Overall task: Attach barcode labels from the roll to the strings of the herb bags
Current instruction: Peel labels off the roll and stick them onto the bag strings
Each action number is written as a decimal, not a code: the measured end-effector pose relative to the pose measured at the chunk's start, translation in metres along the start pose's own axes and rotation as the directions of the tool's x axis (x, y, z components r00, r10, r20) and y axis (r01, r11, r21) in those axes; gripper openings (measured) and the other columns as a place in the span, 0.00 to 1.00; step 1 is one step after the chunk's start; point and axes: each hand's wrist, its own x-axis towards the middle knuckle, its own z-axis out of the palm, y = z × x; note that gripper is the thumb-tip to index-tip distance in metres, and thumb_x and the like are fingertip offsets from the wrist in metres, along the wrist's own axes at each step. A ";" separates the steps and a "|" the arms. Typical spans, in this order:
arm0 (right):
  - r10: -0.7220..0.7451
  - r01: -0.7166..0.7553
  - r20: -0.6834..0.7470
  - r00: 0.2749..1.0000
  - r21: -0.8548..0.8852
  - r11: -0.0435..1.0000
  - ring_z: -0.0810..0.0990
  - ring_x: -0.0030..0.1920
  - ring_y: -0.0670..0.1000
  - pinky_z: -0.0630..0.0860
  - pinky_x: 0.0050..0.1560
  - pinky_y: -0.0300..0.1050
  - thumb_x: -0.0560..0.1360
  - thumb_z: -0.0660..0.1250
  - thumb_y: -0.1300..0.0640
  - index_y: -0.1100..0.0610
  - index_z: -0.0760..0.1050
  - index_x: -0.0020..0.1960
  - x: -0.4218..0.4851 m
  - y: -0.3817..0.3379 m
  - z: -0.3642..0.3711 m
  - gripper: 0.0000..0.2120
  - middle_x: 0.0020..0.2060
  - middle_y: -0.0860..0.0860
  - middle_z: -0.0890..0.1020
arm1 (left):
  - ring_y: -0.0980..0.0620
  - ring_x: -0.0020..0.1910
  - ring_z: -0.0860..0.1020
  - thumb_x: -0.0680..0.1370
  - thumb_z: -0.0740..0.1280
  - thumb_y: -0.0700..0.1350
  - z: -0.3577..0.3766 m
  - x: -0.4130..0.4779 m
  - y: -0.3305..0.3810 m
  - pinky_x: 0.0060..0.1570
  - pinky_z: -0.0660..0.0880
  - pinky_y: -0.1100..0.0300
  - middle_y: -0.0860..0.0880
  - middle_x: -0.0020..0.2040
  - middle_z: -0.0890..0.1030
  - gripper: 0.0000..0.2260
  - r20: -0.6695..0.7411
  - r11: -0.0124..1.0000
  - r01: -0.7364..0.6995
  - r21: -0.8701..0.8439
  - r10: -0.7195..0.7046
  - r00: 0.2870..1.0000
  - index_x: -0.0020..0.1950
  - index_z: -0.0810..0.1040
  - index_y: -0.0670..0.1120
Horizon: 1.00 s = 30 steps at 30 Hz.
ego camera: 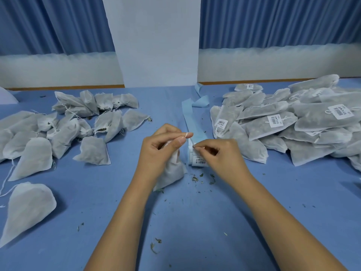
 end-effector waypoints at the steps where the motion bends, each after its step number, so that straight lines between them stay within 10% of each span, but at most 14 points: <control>1: 0.039 -0.038 -0.022 0.999 0.064 0.997 0.73 0.28 0.45 0.69 0.33 0.35 0.72 0.72 0.62 0.55 0.85 0.43 0.001 0.000 -0.001 0.04 0.28 0.51 0.81 | 0.55 0.29 0.72 0.73 0.71 0.46 0.000 0.000 0.000 0.35 0.69 0.64 0.57 0.41 0.81 0.06 0.002 0.999 0.010 -0.049 -0.009 1.000 0.45 0.87 0.55; 4: -0.023 0.015 0.064 0.998 0.124 0.992 0.79 0.31 0.51 0.73 0.35 0.38 0.73 0.72 0.62 0.56 0.85 0.44 0.000 -0.005 -0.006 0.04 0.34 0.51 0.84 | 0.56 0.30 0.75 0.76 0.69 0.46 0.001 -0.002 0.001 0.35 0.73 0.68 0.52 0.46 0.86 0.07 -0.030 0.994 0.045 -0.097 -0.048 0.998 0.49 0.87 0.53; 10: -0.218 0.207 0.079 0.973 0.126 0.970 0.75 0.29 0.44 0.70 0.34 0.31 0.73 0.70 0.61 0.58 0.84 0.44 0.000 -0.012 -0.020 0.04 0.33 0.43 0.82 | 0.62 0.53 0.81 0.76 0.71 0.36 -0.003 -0.002 -0.009 0.55 0.75 0.68 0.56 0.51 0.84 0.08 0.071 0.883 -0.154 0.443 0.136 0.988 0.51 0.85 0.45; 17: -0.342 0.343 0.031 0.939 -0.028 0.939 0.73 0.32 0.44 0.68 0.36 0.33 0.73 0.69 0.62 0.58 0.83 0.41 0.001 -0.013 -0.022 0.05 0.32 0.46 0.80 | 0.57 0.46 0.82 0.73 0.74 0.40 0.006 -0.003 -0.011 0.49 0.76 0.62 0.58 0.46 0.84 0.07 0.262 0.899 -0.166 0.405 0.060 0.963 0.45 0.86 0.53; 30: 0.097 -0.124 0.115 0.989 0.260 0.958 0.73 0.31 0.53 0.67 0.34 0.35 0.72 0.72 0.61 0.55 0.82 0.38 -0.003 -0.015 -0.005 0.05 0.29 0.52 0.80 | 0.58 0.41 0.80 0.73 0.73 0.36 0.009 -0.005 -0.003 0.44 0.72 0.70 0.50 0.39 0.83 0.03 -0.093 0.895 -0.130 0.426 0.186 0.978 0.41 0.86 0.43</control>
